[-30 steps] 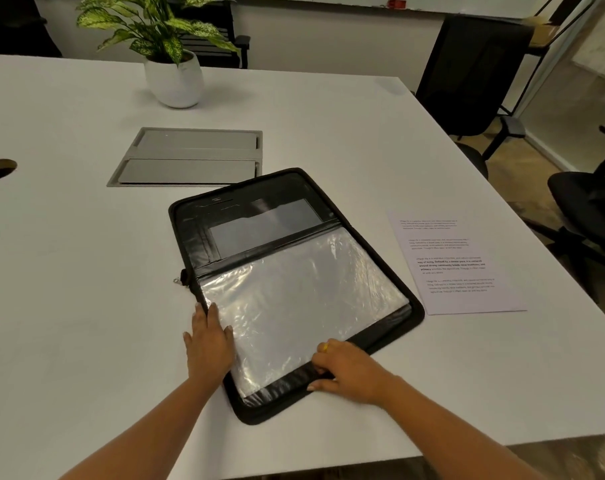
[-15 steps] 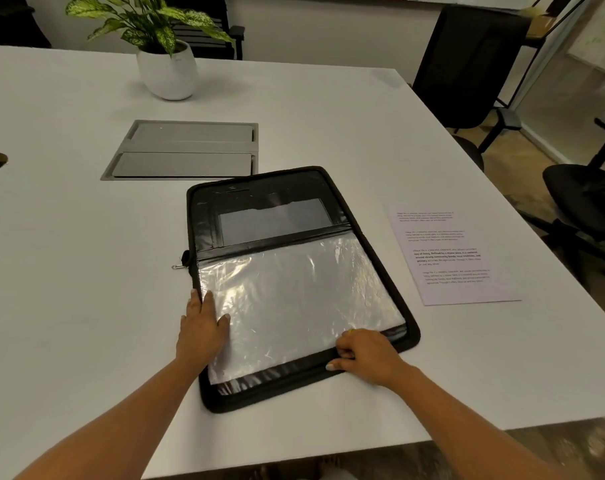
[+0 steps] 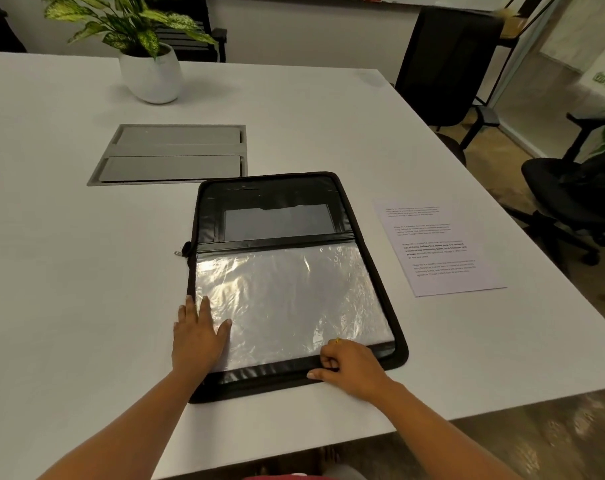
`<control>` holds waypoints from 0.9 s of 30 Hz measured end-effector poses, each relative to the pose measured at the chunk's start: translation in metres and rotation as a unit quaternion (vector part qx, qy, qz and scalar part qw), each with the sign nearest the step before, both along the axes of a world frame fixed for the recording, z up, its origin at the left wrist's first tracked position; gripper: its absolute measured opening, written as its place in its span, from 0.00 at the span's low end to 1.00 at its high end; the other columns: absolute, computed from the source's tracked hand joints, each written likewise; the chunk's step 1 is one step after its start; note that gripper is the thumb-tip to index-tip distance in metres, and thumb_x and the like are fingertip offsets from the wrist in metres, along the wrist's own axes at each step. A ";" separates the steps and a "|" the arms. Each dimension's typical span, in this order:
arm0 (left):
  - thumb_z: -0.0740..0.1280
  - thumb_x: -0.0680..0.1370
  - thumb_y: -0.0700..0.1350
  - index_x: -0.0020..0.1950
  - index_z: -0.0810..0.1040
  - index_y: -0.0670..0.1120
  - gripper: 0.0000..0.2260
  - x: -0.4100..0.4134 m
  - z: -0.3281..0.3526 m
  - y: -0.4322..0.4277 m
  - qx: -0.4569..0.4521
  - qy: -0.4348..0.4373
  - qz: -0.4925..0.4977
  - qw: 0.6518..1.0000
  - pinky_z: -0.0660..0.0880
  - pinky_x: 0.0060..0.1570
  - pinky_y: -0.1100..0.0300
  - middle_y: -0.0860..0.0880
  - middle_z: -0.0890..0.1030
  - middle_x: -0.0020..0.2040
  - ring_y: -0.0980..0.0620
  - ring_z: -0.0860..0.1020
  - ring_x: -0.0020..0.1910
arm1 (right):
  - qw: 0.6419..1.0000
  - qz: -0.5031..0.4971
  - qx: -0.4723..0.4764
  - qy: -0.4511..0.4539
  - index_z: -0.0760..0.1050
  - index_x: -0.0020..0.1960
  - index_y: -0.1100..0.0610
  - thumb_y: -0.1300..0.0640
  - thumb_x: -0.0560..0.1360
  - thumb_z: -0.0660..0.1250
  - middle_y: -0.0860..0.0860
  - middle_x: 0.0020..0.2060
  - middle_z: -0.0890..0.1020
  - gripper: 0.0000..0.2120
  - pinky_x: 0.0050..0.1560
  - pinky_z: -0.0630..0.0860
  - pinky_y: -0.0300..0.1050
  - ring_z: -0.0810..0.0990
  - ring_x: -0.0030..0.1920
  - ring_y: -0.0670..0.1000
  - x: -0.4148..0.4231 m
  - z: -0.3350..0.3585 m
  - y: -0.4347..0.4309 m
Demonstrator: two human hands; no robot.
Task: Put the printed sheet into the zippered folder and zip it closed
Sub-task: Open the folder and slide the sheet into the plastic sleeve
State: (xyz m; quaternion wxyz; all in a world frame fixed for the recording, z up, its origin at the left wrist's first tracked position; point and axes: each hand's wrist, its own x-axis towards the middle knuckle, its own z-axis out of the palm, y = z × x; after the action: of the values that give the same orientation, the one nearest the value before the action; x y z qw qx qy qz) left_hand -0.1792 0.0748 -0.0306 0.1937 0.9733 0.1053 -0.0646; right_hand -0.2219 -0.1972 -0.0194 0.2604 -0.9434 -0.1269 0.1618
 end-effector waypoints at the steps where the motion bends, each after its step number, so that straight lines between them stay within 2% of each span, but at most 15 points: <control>1: 0.58 0.79 0.53 0.76 0.55 0.42 0.29 -0.002 0.000 0.000 0.001 -0.003 0.001 1.000 0.54 0.72 0.44 0.38 0.52 0.77 0.38 0.52 0.75 | 1.000 0.000 0.003 0.010 0.64 0.31 0.48 0.38 0.68 0.66 0.42 0.29 0.68 0.18 0.34 0.64 0.33 0.69 0.33 0.44 0.000 0.001 -0.001; 4: 0.56 0.80 0.55 0.76 0.54 0.44 0.29 -0.004 0.000 -0.002 0.008 0.005 0.007 1.000 0.53 0.72 0.41 0.39 0.51 0.77 0.40 0.51 0.76 | 0.999 -0.024 0.028 0.034 0.68 0.31 0.49 0.37 0.68 0.66 0.43 0.29 0.70 0.18 0.35 0.66 0.34 0.68 0.31 0.41 0.000 0.007 -0.002; 6: 0.55 0.80 0.55 0.76 0.52 0.46 0.28 -0.005 0.002 -0.005 0.012 0.022 0.022 0.999 0.49 0.71 0.38 0.42 0.48 0.78 0.43 0.48 0.76 | 0.996 -0.067 0.056 0.037 0.74 0.35 0.56 0.38 0.70 0.65 0.46 0.31 0.73 0.20 0.35 0.67 0.34 0.70 0.31 0.42 0.002 0.011 -0.002; 10: 0.58 0.79 0.51 0.75 0.57 0.46 0.26 -0.005 0.006 -0.013 0.050 -0.025 0.006 0.998 0.48 0.71 0.37 0.42 0.47 0.78 0.44 0.44 0.77 | 0.986 -0.149 0.030 -0.069 0.73 0.37 0.55 0.49 0.74 0.65 0.45 0.33 0.72 0.12 0.33 0.63 0.30 0.70 0.33 0.42 0.011 0.016 -0.008; 12: 0.59 0.79 0.50 0.75 0.58 0.46 0.26 -0.005 0.008 -0.019 0.065 -0.046 -0.032 0.996 0.49 0.71 0.39 0.42 0.47 0.78 0.44 0.45 0.77 | 0.977 -0.180 0.016 -0.117 0.74 0.42 0.56 0.53 0.75 0.65 0.47 0.38 0.73 0.07 0.33 0.63 0.27 0.71 0.36 0.44 0.014 0.016 -0.014; 17: 0.58 0.79 0.52 0.75 0.58 0.47 0.25 0.001 0.008 -0.049 0.035 -0.020 -0.087 0.995 0.49 0.73 0.42 0.45 0.45 0.78 0.45 0.45 0.77 | 0.974 -0.199 -0.023 -0.105 0.76 0.50 0.58 0.55 0.75 0.65 0.52 0.48 0.76 0.07 0.45 0.72 0.36 0.74 0.46 0.48 0.023 0.014 -0.036; 19: 0.58 0.79 0.52 0.74 0.58 0.48 0.25 0.003 0.008 -0.063 0.026 -0.009 -0.107 0.994 0.50 0.73 0.43 0.45 0.45 0.78 0.46 0.45 0.77 | 0.973 -0.204 -0.022 -0.101 0.76 0.49 0.58 0.55 0.75 0.64 0.52 0.48 0.76 0.07 0.46 0.74 0.38 0.75 0.47 0.49 0.026 0.014 -0.047; 23: 0.58 0.79 0.53 0.73 0.60 0.48 0.23 0.009 0.010 -0.097 0.007 0.001 -0.136 0.991 0.50 0.73 0.46 0.46 0.47 0.78 0.47 0.46 0.77 | 0.972 -0.219 -0.021 -0.084 0.75 0.45 0.59 0.56 0.75 0.64 0.53 0.45 0.77 0.06 0.42 0.74 0.39 0.76 0.42 0.49 0.036 0.015 -0.078; 27: 0.58 0.80 0.50 0.72 0.62 0.47 0.22 0.024 0.018 -0.144 -0.023 0.018 -0.194 0.981 0.53 0.75 0.52 0.45 0.49 0.78 0.47 0.48 0.77 | 0.965 -0.251 0.001 -0.080 0.75 0.46 0.59 0.56 0.74 0.65 0.51 0.44 0.75 0.06 0.40 0.69 0.37 0.74 0.42 0.48 0.055 0.020 -0.116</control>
State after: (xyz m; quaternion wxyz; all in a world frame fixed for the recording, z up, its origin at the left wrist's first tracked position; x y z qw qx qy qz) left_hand -0.1554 -0.0694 -0.0125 0.1975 0.9692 -0.0837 -0.1207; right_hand -0.1665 -0.3134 0.0001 0.2823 -0.9546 0.0939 0.0148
